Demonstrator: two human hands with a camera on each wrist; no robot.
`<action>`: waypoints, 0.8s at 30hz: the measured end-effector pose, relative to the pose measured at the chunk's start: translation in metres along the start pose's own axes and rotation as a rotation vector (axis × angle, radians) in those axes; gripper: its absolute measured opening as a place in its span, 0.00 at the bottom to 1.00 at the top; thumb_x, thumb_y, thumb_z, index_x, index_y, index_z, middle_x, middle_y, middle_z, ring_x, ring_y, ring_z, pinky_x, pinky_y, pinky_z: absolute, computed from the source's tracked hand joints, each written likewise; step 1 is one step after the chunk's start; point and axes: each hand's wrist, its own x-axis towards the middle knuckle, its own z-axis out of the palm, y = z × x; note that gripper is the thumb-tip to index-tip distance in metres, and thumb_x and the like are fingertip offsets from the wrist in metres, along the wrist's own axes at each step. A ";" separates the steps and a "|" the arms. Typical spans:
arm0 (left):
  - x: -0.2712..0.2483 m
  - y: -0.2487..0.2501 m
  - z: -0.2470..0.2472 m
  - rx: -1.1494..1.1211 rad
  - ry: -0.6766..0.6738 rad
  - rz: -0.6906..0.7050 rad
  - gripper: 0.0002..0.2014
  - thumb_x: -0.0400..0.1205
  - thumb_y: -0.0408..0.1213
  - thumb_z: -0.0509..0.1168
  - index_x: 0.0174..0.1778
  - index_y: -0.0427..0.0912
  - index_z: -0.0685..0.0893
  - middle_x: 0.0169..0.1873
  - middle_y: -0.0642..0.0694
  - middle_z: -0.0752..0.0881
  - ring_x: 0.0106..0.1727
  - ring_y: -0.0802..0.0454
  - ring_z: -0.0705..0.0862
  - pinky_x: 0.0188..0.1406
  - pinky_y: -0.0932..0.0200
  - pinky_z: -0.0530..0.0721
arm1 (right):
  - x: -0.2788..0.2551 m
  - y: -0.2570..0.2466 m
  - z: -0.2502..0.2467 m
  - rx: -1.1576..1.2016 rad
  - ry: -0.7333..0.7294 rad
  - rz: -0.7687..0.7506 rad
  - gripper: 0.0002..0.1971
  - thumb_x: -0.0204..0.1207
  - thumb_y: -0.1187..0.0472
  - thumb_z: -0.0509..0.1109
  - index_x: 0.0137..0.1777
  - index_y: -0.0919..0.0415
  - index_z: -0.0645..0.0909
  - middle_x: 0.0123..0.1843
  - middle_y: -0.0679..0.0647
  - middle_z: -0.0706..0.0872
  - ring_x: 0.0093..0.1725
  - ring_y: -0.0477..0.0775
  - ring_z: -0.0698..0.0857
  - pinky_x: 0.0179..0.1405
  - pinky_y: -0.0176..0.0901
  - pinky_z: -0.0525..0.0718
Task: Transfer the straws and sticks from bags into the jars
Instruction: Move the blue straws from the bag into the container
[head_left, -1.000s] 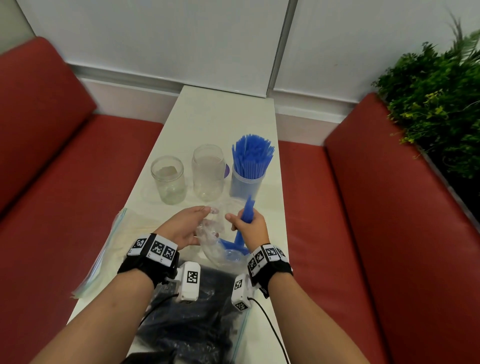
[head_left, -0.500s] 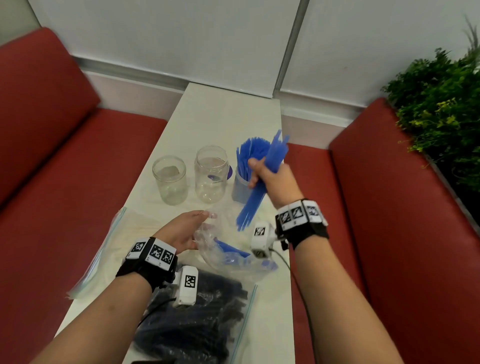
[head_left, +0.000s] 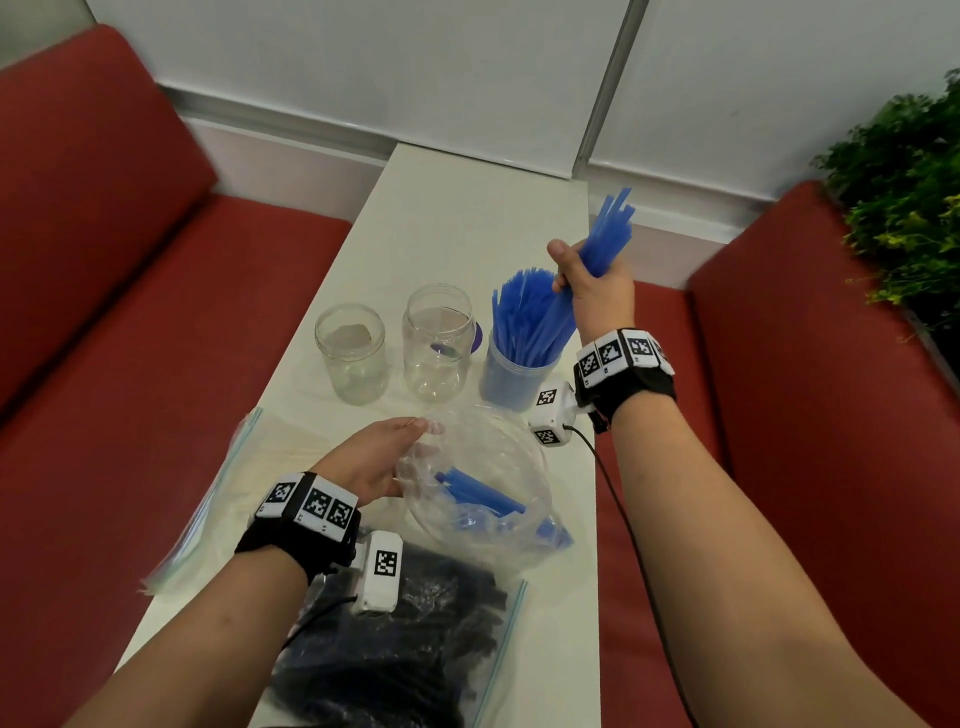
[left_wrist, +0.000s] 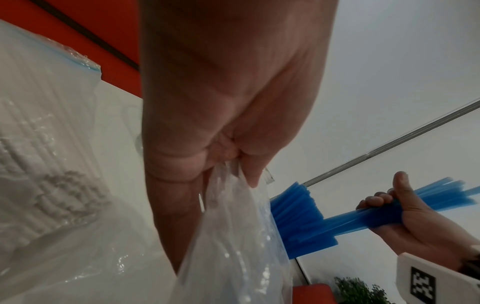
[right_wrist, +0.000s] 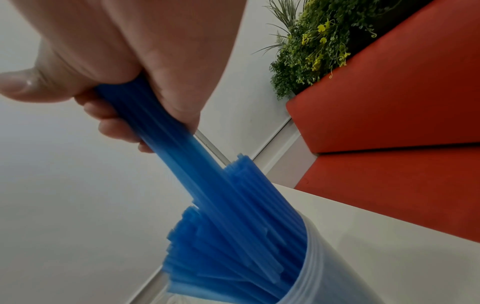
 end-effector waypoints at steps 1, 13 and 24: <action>0.001 0.001 0.000 -0.001 0.000 -0.002 0.14 0.91 0.45 0.60 0.64 0.43 0.87 0.56 0.38 0.87 0.54 0.35 0.86 0.66 0.30 0.81 | 0.003 0.000 0.001 0.008 0.004 -0.004 0.21 0.74 0.42 0.78 0.43 0.60 0.79 0.30 0.50 0.82 0.31 0.49 0.80 0.35 0.37 0.82; 0.006 0.003 0.001 -0.002 -0.008 0.000 0.13 0.91 0.44 0.60 0.61 0.44 0.87 0.56 0.39 0.87 0.48 0.40 0.86 0.40 0.48 0.89 | 0.005 0.031 0.014 0.045 0.033 0.016 0.16 0.73 0.52 0.82 0.42 0.64 0.82 0.31 0.51 0.85 0.30 0.43 0.83 0.34 0.28 0.81; 0.008 0.002 -0.002 -0.026 -0.018 -0.013 0.13 0.91 0.44 0.59 0.62 0.44 0.86 0.57 0.38 0.87 0.53 0.36 0.84 0.44 0.45 0.87 | -0.002 0.034 0.019 0.106 0.158 0.033 0.15 0.75 0.50 0.81 0.37 0.58 0.81 0.31 0.56 0.83 0.33 0.50 0.82 0.38 0.35 0.85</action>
